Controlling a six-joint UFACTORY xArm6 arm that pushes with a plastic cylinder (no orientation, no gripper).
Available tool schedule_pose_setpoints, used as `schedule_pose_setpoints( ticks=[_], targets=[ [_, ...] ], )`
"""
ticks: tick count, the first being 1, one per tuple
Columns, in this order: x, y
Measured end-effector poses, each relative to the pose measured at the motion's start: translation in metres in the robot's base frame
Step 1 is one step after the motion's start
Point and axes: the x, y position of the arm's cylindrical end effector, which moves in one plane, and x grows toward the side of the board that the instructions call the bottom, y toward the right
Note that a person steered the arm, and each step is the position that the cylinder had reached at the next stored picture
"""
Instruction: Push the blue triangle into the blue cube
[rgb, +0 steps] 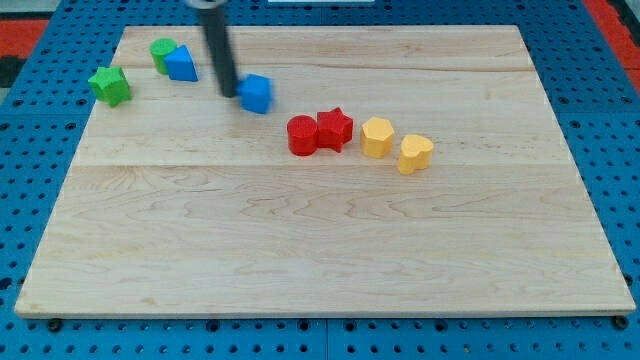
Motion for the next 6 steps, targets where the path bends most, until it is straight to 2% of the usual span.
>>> schedule_pose_setpoints(
  ticks=[2, 4, 6],
  targets=[
    [-0.004, -0.123],
    [-0.013, -0.133],
    [-0.063, -0.139]
  ],
)
